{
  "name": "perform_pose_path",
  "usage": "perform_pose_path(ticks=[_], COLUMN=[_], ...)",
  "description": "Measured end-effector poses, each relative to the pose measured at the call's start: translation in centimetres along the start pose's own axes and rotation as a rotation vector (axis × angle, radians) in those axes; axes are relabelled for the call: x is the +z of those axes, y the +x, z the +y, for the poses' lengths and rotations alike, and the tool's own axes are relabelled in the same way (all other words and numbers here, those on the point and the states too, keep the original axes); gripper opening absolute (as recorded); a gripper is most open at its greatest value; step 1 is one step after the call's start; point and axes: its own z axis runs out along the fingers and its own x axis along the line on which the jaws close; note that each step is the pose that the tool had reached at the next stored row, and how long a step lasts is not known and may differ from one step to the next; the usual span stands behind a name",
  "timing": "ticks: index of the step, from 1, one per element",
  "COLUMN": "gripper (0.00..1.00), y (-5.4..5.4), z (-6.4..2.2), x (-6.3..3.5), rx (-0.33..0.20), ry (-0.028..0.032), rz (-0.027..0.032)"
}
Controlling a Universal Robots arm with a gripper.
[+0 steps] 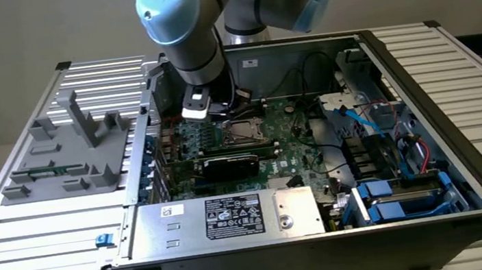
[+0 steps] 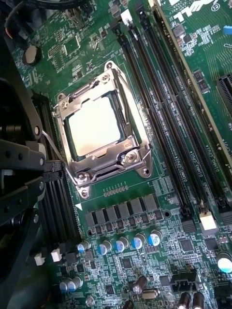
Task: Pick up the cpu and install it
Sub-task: 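Install the first cpu locking lever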
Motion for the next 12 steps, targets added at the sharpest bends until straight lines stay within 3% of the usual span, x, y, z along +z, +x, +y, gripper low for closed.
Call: perform_pose_path(ticks=[12], gripper=[0.11], y=[0.62], z=[0.06], x=[0.39], rx=[0.012], ry=[-0.0009], rz=[0.0052])
